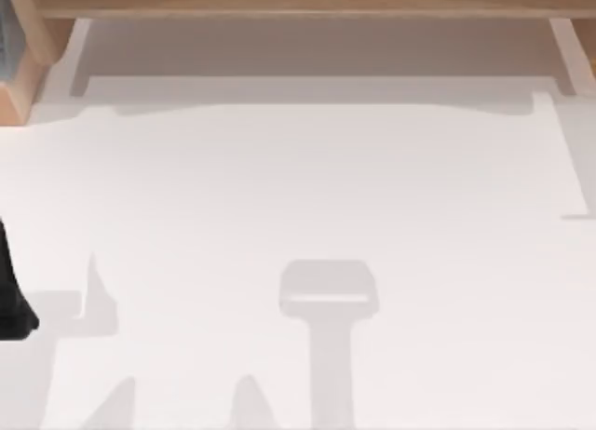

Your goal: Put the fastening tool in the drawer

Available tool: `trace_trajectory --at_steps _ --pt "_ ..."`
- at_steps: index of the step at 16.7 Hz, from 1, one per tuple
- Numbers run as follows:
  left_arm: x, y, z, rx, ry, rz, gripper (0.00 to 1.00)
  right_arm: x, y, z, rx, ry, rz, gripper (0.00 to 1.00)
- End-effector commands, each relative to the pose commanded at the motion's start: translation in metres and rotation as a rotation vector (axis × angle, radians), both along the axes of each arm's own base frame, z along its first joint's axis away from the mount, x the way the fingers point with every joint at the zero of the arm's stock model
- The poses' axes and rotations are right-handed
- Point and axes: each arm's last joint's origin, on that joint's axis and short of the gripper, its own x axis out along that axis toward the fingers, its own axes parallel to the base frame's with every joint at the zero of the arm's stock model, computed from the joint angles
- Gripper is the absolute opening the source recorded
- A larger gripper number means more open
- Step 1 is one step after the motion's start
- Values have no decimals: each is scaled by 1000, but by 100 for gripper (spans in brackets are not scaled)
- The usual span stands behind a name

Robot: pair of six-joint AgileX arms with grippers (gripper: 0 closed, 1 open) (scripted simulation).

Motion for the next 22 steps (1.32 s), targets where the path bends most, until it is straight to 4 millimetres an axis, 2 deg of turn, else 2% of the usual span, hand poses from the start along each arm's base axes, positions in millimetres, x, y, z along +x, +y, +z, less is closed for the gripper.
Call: trace_trajectory --at_steps 8,18,22 --pt "0 0 0 0 0 0 100 0 0 0 0 0 0 2" --pt "0 0 0 0 0 0 100 0 0 -1 5 5 -1 0" --pt "0 0 0 0 0 0 100 25 -2 -2 5 6 2 0"
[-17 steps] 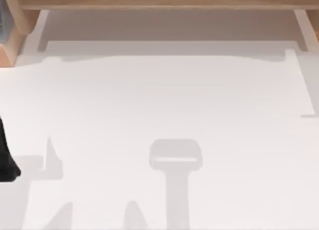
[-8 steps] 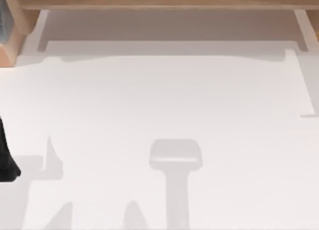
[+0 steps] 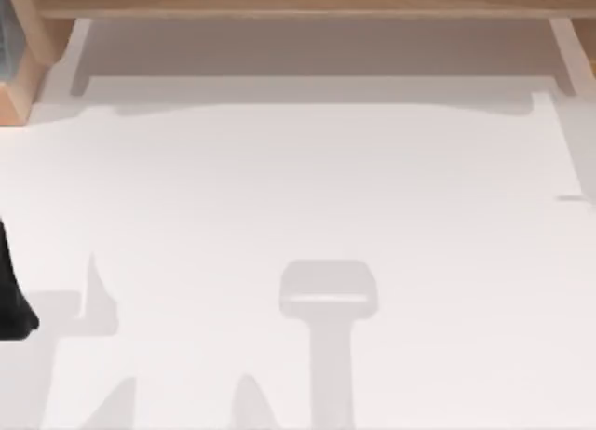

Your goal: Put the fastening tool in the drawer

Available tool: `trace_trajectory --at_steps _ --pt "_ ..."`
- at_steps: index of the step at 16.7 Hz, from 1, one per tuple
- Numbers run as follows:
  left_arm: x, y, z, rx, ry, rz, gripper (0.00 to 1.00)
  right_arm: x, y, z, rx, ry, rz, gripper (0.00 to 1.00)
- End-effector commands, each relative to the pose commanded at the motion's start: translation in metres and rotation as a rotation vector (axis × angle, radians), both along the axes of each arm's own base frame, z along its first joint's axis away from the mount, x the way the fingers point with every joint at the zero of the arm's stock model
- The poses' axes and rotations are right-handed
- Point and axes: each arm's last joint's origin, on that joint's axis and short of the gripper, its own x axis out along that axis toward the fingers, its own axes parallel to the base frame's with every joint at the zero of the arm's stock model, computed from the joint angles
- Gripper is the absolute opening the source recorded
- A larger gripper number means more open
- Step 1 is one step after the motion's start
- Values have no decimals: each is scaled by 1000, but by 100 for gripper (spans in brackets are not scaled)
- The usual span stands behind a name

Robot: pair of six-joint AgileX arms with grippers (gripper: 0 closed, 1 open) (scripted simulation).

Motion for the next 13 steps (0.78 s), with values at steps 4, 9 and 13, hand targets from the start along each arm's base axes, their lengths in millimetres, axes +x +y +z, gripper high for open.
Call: trace_trajectory --at_steps 4,9,13 --pt "0 0 0 0 0 0 100 31 0 1 0 -1 -4 0" --pt "0 0 0 0 0 0 100 36 0 1 3 0 -7 0" --pt "0 0 0 0 0 0 100 55 -2 -2 2 6 -9 0"
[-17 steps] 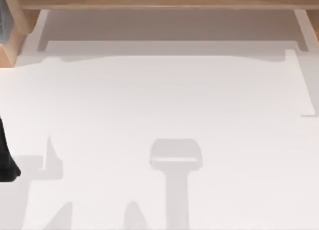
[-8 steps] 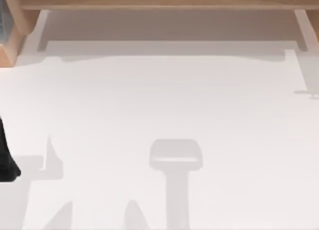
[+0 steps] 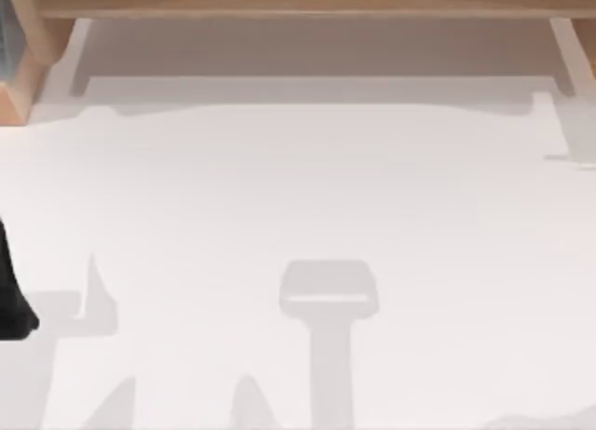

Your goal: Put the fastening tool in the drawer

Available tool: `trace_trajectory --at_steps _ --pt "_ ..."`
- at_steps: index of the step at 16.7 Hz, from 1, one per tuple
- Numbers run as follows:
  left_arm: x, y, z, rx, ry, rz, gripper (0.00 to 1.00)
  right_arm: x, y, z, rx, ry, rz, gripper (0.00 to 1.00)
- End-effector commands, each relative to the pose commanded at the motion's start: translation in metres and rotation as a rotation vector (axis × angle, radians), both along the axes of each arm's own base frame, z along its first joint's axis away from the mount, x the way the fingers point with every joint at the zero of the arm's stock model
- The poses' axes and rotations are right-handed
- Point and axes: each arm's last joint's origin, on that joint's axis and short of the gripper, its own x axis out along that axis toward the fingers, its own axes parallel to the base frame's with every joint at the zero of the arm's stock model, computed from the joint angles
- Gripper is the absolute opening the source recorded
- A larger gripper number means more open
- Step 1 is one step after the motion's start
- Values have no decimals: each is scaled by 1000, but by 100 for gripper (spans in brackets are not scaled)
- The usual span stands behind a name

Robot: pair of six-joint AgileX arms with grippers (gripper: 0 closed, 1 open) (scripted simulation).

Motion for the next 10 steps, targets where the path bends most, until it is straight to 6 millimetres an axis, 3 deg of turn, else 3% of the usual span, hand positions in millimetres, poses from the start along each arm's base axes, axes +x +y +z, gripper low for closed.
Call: trace_trajectory --at_steps 5,10 --pt "0 0 0 0 0 0 100 43 1 3 -2 -7 1 0" --pt "0 0 0 0 0 0 100 44 -1 2 3 -3 -3 0"
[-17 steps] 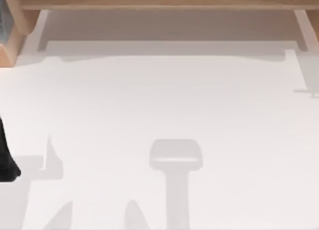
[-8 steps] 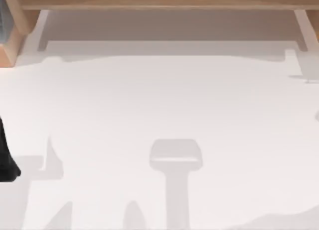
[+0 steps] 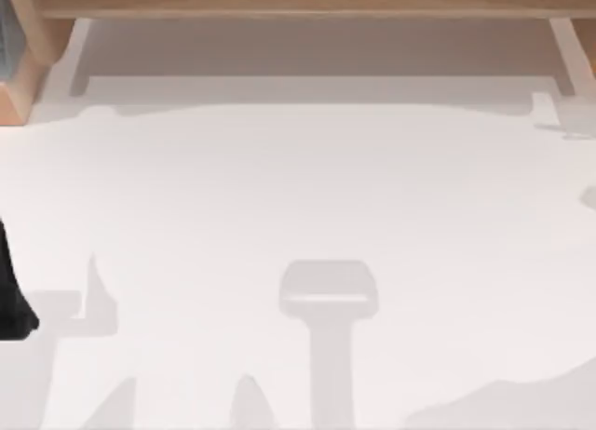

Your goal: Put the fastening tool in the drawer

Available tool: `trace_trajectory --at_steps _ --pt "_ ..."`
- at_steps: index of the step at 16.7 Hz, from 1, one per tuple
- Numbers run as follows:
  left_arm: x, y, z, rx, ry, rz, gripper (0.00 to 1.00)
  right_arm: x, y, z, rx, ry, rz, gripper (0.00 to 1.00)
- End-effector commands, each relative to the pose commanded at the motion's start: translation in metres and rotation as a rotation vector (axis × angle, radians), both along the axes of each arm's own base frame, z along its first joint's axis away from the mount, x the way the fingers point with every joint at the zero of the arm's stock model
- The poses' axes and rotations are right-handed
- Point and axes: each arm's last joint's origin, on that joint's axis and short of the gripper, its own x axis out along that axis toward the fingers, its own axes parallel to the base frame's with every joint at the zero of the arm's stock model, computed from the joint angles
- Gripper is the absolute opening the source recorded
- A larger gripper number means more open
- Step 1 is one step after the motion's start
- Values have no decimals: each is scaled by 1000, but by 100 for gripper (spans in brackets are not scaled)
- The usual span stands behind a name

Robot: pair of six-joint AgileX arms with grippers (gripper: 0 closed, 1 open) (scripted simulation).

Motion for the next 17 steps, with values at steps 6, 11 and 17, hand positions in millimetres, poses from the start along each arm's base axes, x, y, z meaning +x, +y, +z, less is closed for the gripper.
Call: trace_trajectory --at_steps 6,11,17 --pt "0 0 0 0 0 0 100 43 -4 0 -9 -8 -3 0" --pt "0 0 0 0 0 0 100 62 -1 1 -1 -2 -1 0" --pt "0 0 0 0 0 0 100 62 -1 1 -1 -2 -1 30"
